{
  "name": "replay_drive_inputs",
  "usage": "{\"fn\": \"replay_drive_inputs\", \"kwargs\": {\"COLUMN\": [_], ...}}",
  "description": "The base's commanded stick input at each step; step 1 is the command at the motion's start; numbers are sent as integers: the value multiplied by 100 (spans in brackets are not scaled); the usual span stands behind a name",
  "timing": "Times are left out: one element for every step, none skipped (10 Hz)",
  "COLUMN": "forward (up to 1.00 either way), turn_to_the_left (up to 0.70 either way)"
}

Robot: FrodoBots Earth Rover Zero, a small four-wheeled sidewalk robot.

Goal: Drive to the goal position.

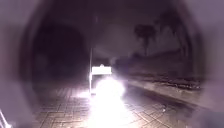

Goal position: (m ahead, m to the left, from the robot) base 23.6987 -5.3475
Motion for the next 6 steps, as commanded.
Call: {"fn": "replay_drive_inputs", "kwargs": {"forward": [0, 0, 0, 0, 0, 0], "turn_to_the_left": [0, 0, 0, 0, 54, 70]}}
